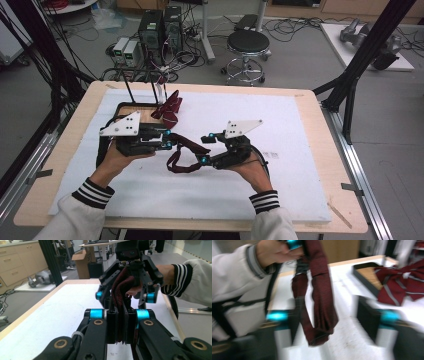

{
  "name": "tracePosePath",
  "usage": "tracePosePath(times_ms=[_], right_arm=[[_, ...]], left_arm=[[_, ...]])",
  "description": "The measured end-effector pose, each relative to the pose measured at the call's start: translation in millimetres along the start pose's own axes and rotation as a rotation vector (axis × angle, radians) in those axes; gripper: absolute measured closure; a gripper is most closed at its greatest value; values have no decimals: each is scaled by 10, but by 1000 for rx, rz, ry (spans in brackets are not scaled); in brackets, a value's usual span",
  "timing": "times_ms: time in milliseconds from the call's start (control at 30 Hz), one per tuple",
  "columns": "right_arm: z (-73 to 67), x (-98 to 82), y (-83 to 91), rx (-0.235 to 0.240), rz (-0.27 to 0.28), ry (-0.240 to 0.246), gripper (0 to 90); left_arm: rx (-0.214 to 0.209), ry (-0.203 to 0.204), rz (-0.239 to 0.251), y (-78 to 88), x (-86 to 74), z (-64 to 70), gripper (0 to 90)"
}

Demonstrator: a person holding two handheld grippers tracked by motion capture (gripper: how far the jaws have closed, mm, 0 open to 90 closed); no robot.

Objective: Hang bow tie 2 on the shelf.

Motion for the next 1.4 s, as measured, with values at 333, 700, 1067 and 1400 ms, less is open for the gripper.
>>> tracePosePath(times_ms=[333,700,1067,1400], right_arm=[[-9,20,18,-92,48,-4,6],[-47,-33,257,-227,118,-2,6],[-101,-415,635,-370,207,-51,6],[-205,-689,910,-477,260,-45,6]], left_arm=[[30,-1,4,51,5,-4,847],[98,-3,28,178,32,-33,847],[227,-13,73,388,99,-107,847],[353,-15,97,590,171,-203,846]])
Point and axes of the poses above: each handheld gripper's, and its own axes: y roughly backward along the jaws, x roughly out of its top, z roughly to its right, the point moved 1 cm from there along -y, roughly forward along the jaws, and after that the axes turned 1 degree about x, right-handed, at the moved point
